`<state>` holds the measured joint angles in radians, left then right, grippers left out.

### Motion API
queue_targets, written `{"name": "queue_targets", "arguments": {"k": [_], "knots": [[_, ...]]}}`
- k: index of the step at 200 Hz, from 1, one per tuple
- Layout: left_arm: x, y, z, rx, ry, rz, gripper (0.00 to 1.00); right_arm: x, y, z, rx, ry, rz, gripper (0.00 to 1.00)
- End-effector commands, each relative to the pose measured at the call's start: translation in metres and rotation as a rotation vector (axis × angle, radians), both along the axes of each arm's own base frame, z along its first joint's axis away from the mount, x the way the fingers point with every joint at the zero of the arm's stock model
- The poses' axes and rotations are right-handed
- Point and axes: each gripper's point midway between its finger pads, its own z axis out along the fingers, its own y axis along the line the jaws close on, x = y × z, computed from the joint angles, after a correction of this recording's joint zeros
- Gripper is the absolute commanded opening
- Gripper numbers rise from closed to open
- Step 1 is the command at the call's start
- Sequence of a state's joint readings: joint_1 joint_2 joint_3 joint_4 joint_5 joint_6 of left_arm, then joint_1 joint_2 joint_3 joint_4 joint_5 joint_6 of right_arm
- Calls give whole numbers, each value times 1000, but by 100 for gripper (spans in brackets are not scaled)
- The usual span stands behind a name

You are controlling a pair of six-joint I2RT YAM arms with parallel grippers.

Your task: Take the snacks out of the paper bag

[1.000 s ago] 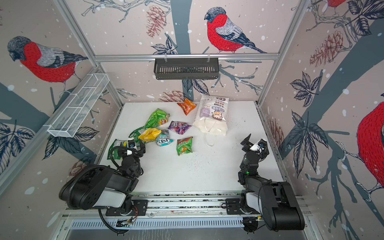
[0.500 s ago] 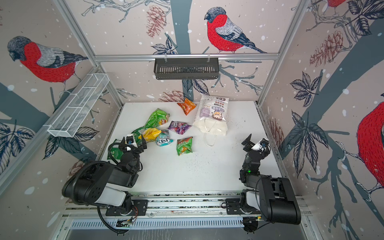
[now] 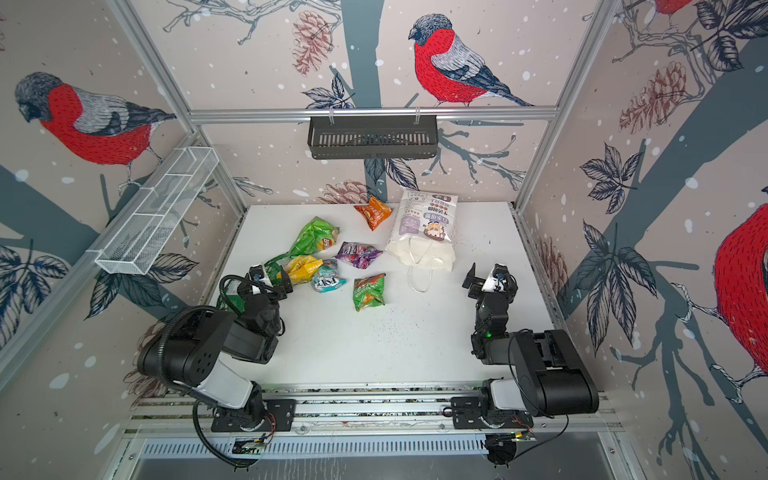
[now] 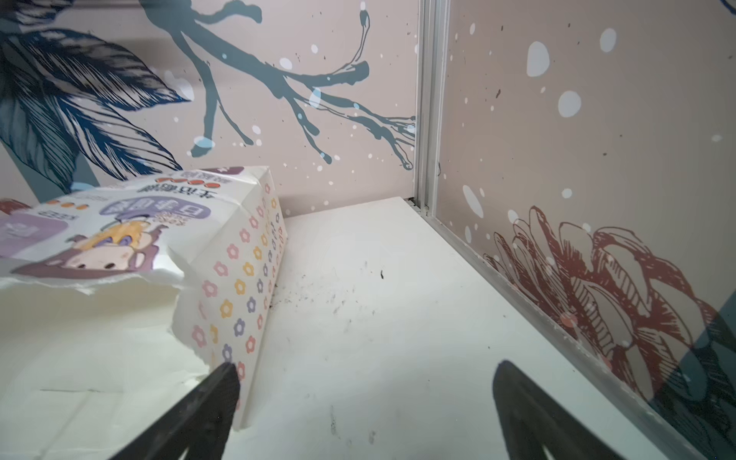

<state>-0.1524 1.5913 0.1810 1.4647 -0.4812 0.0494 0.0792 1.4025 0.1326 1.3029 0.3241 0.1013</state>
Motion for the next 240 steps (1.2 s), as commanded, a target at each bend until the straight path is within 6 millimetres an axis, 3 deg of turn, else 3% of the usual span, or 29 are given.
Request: {"name": "queue_targets", "arguments": {"k": [1,18,48,106,192,201,215,240], "knots": [[5,6,-1,-42,6,15,97,-1,-11,8,-5,-35,-61,100],[7,9,-3,-55,15,13,97,-3,-27,4,37,-44,-136,100],[8,9,-3,-57,17,10,97,0,-27,1,35,-25,-132,100],[8,10,-3,-60,18,10,97,27,-18,-12,2,82,-112,100],[10,10,-5,-69,25,-3,97,14,-14,-4,-23,28,-125,100],[10,10,-5,-68,26,-3,97,10,-11,-12,-13,46,-102,100],[10,11,-5,-68,25,-2,97,4,-17,-6,-12,-22,-117,100],[10,10,-4,-70,23,-4,96,13,-16,-13,0,35,-107,100]]}}
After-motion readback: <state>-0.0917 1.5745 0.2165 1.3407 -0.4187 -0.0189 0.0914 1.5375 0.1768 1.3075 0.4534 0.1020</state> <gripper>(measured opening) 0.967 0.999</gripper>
